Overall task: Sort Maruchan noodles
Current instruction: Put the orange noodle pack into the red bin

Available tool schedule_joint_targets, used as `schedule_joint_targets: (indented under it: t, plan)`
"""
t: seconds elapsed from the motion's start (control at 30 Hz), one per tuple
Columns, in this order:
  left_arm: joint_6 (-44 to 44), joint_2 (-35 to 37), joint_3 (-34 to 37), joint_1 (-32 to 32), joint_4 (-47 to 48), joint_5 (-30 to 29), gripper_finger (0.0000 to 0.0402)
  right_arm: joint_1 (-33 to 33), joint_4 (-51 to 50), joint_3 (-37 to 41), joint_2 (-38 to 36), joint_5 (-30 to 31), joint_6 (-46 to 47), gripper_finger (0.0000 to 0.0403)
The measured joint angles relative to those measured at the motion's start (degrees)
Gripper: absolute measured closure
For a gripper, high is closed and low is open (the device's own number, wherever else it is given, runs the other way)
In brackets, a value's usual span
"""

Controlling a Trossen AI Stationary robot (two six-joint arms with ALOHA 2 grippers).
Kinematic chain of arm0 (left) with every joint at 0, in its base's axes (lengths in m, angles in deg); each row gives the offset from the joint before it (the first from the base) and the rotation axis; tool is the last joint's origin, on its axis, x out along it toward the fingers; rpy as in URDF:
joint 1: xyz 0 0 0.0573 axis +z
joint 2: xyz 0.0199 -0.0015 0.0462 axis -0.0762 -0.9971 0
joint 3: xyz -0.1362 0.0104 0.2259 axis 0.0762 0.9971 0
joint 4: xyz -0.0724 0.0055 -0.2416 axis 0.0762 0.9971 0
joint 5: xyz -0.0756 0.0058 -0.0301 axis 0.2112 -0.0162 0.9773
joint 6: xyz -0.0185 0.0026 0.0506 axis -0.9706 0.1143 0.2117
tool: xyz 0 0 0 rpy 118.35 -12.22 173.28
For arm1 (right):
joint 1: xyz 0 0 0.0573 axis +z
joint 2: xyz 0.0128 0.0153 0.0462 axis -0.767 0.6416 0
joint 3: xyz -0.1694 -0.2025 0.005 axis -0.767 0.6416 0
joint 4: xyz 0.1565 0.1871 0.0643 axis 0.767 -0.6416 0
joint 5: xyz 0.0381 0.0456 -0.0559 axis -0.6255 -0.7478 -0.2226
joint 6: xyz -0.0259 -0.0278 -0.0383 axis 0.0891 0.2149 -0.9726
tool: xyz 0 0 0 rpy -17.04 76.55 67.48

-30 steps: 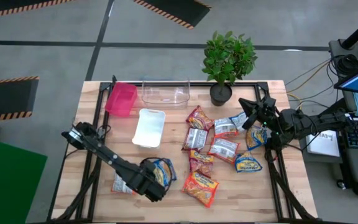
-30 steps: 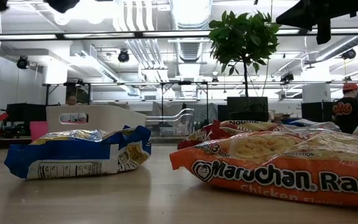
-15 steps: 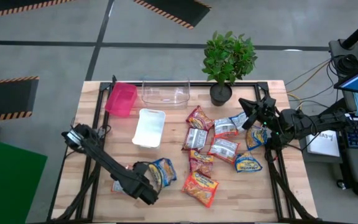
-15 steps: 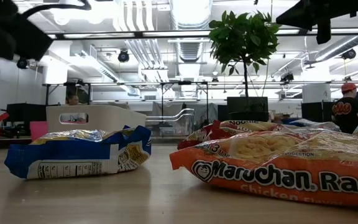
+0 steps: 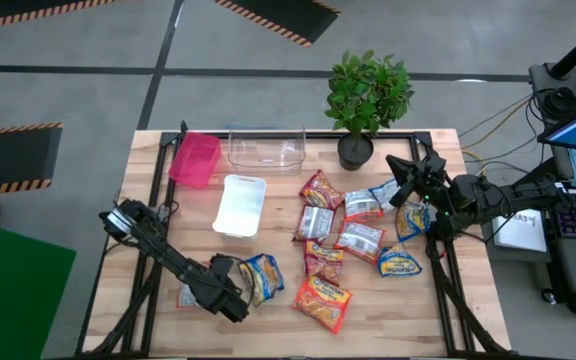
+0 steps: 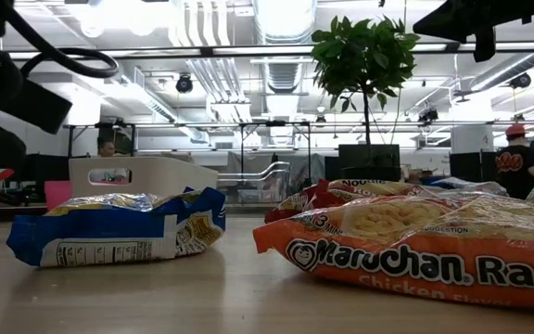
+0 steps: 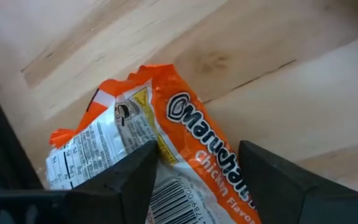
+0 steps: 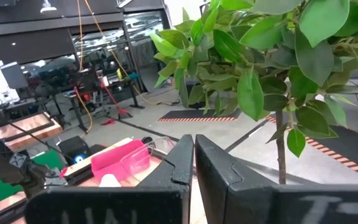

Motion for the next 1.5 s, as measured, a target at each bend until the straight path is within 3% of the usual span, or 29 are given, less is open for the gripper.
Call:
schedule_joint_targets:
  t: [0.2, 0.47, 0.67, 0.9, 1.03, 1.27, 1.4, 1.5]
  plan:
    - [0.0, 0.1, 0.3, -0.3, -1.9, -0.3, 0.0255, 0.0, 0.0, 0.0, 0.0, 0.0, -0.1, 0.0394]
    - [2.1, 0.0, -0.8, -0.5, -2.0, -0.3, 0.0386, 0.0, 0.0, 0.0, 0.0, 0.0, -0.1, 0.0394]
    - [10.4, 1.3, -6.2, -0.8, 0.7, -2.3, 0.0389, 0.0, 0.0, 0.0, 0.0, 0.0, -0.1, 0.0394]
    - [14.2, 5.9, -17.2, -1.0, 15.0, -15.9, 0.0397, 0.0, 0.0, 0.0, 0.0, -0.1, -0.1, 0.0394]
    - [17.6, 10.3, -20.7, -0.7, 15.8, -29.8, 0.0398, -0.1, 0.0, 0.0, 0.0, 0.0, -0.1, 0.0394]
    - [22.9, 20.1, -21.2, 3.3, 17.6, -47.8, 0.0399, -0.1, 0.4, 0.0, 0.0, 0.2, -0.1, 0.0394]
    - [25.7, 25.2, -19.5, 8.8, 19.2, -53.5, 0.0399, -0.1, 0.4, 0.0, 0.0, 1.3, -0.1, 0.0394]
    - [29.8, 28.2, -18.5, 14.2, 19.9, -54.6, 0.04, -0.1, 0.4, 0.0, 0.0, 1.3, -0.1, 0.0394]
